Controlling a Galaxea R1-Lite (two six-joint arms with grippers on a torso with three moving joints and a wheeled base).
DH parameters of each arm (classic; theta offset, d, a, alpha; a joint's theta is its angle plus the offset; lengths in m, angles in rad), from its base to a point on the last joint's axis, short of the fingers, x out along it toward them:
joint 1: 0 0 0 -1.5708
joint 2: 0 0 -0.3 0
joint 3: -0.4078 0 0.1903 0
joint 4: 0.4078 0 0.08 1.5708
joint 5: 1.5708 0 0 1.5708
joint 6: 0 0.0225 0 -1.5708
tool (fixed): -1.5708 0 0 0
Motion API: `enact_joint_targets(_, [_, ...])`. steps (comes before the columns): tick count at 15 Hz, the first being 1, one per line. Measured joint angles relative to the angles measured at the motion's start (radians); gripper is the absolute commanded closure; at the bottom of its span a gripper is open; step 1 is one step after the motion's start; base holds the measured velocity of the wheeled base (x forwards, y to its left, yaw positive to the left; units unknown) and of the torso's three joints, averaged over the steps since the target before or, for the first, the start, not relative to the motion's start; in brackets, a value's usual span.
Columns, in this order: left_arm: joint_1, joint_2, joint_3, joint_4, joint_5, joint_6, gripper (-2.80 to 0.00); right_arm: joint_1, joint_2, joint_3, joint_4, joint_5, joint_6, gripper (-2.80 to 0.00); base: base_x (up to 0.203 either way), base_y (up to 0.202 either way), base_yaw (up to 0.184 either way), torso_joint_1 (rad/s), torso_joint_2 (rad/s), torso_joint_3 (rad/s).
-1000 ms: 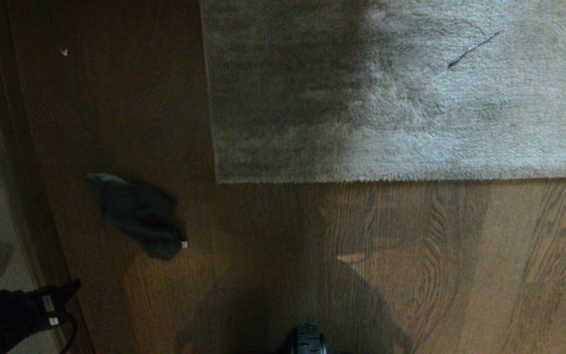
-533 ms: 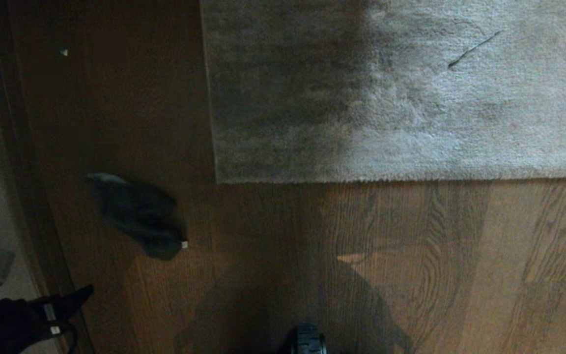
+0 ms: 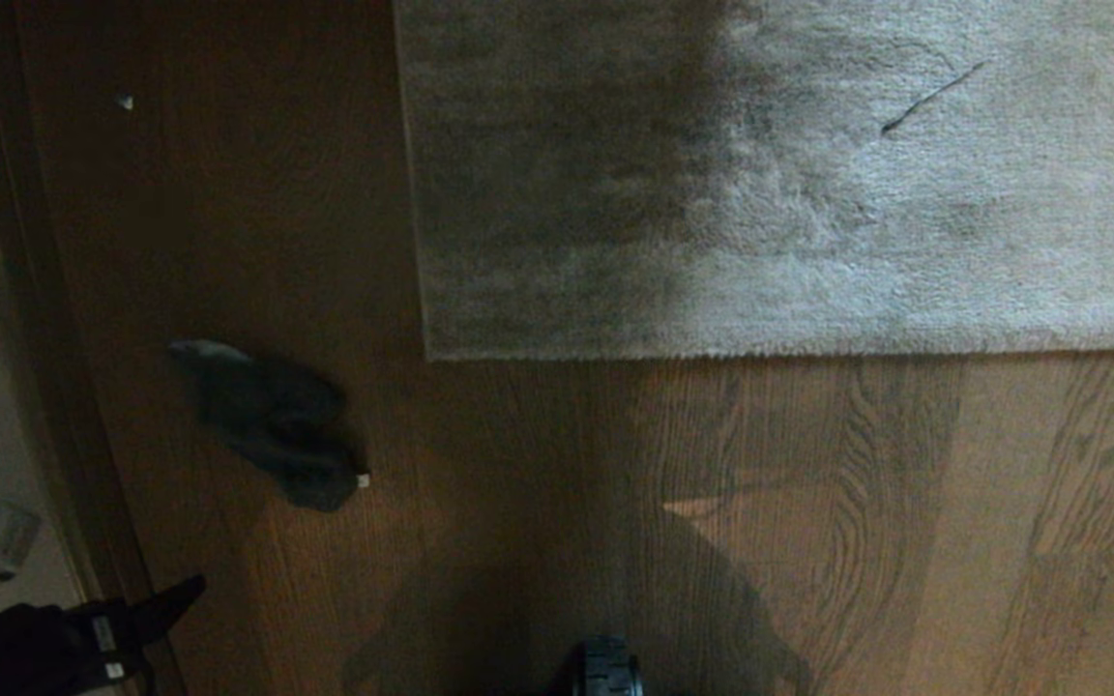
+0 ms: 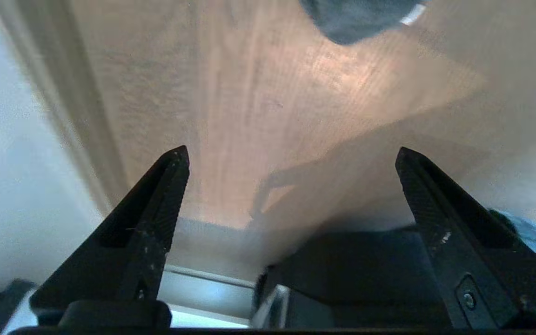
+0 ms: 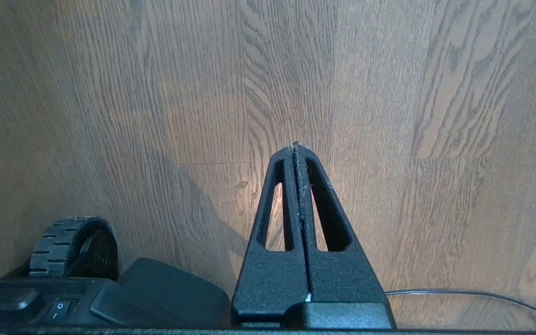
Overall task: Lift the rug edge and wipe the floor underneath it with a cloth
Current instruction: Pick up the rag
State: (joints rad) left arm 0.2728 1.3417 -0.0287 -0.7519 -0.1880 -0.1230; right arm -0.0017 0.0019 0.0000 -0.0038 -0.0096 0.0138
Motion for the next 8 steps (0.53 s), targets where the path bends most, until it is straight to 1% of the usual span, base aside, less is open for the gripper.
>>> enact_joint_targets(2, [0.000,0.005,0.000,0.000,-0.039,-0.003,-2.80,0.000,0.000,0.000,0.000,0.000,0.000,0.00,0.000,0.000,0.000,0.000,0.00,0.000])
enact_joint_targets(4, [-0.002,0.020,-0.001,-0.005,-0.063,-0.002,-2.80,0.000,0.000,0.000,0.000,0.001,0.000,0.00,0.000,0.000,0.000,0.000,0.00,0.000])
enact_joint_targets(8, [-0.012,0.076,-0.035,-0.011,-0.083,0.000,-2.80,0.000,0.000,0.000,0.000,0.000,0.000,0.00,0.000,0.000,0.000,0.000,0.00,0.000])
